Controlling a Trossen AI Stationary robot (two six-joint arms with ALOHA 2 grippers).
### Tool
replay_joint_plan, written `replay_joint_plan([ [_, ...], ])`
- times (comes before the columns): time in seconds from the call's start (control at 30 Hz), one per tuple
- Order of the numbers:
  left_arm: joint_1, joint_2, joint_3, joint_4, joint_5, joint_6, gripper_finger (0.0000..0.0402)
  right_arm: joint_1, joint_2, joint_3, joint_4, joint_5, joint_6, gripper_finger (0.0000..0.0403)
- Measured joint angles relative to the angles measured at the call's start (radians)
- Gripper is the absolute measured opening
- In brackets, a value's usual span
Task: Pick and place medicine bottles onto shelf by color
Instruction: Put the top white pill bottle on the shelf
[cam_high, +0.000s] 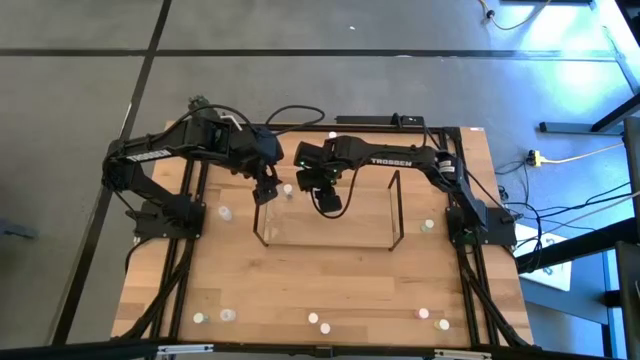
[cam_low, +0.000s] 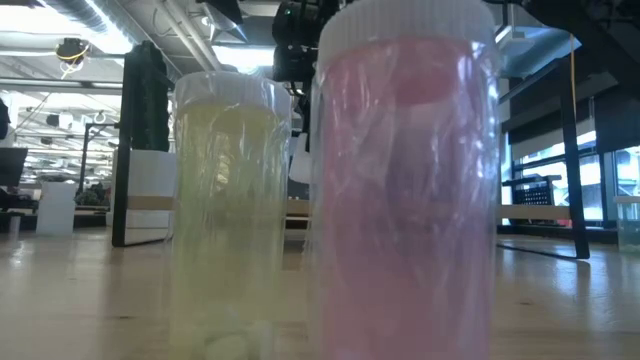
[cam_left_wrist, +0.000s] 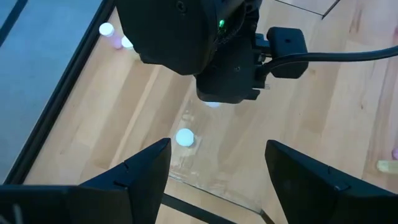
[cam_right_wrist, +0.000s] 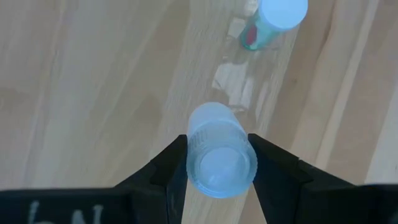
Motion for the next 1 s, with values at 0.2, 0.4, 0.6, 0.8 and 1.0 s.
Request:
replay_joint_plan([
  [0.2,0.0,0.0,0.0,0.001,-0.003,-0.001,0.0255,0.0,0.005,0.0,0.015,-0.001,0.012,0.0153],
  [0.4,0.0,0.0,0.0,0.002,-0.007,-0.002,0.0255,0.0,0.026,-0.001,0.003,-0.001,0.033,0.0153],
  [0.6,0.0,0.0,0.0,0.003,-0.008,-0.005,0.0255,-0.005,0.025,-0.001,0.015,0.006,0.034,0.0153],
  [0.8,0.0,0.0,0.0,0.003,-0.008,-0.009,0.0255,-0.009,0.034,-0.001,0.017,0.007,0.034,0.0153],
  [1.0,0.0,0.0,0.0,0.003,-0.008,-0.008,0.0255,-0.011,0.034,-0.001,0.033,0.007,0.034,0.0153],
])
